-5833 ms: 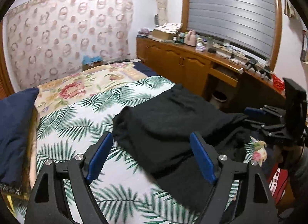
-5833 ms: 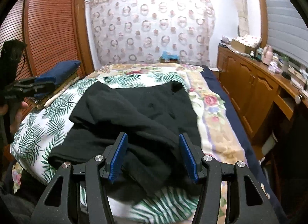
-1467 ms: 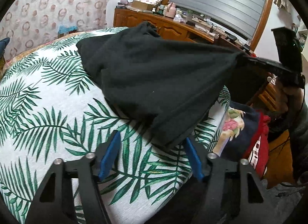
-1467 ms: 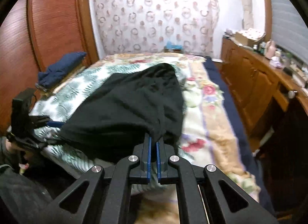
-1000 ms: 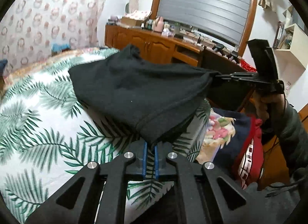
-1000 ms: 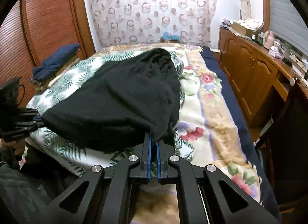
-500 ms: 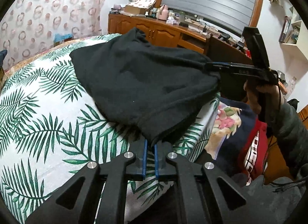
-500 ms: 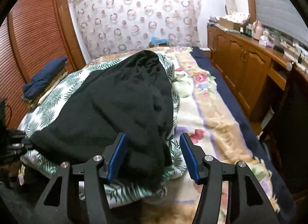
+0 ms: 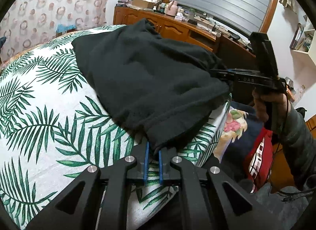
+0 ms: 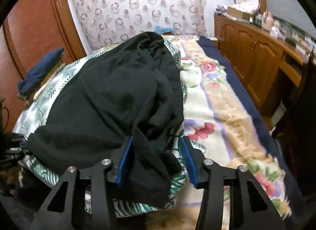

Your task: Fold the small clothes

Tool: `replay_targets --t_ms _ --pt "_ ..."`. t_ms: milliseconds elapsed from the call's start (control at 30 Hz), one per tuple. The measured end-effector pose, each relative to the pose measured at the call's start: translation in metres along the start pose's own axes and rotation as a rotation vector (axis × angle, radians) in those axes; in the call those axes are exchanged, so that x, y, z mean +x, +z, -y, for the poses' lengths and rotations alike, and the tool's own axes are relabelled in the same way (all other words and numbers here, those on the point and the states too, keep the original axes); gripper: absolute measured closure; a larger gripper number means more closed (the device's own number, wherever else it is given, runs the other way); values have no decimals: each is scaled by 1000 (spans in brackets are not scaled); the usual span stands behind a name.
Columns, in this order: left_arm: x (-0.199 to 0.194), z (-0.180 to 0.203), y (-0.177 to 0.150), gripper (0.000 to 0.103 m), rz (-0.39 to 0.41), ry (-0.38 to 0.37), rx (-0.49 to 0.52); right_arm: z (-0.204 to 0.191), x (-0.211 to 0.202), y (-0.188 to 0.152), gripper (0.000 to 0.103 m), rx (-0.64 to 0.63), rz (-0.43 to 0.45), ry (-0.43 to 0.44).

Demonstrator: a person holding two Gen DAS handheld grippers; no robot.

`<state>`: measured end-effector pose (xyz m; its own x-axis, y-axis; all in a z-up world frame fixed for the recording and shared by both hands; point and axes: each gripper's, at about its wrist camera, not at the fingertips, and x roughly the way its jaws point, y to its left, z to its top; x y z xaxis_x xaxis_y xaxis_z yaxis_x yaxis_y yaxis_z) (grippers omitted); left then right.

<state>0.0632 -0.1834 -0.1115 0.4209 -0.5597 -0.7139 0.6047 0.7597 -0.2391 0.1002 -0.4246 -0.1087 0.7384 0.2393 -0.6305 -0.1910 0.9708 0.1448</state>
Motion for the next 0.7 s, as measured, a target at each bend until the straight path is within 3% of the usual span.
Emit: replay_targets --t_ms 133,200,500,700 --pt "0 -1 3 96 10 -11 5 -6 3 -1 92 -39 -6 -1" --pt "-10 0 7 98 55 -21 12 -6 0 1 94 -39 6 8" --pt "-96 8 68 99 296 -15 47 -25 -79 42 95 -105 227 53" --pt "-157 0 98 99 440 10 50 -48 -130 69 95 -179 330 87"
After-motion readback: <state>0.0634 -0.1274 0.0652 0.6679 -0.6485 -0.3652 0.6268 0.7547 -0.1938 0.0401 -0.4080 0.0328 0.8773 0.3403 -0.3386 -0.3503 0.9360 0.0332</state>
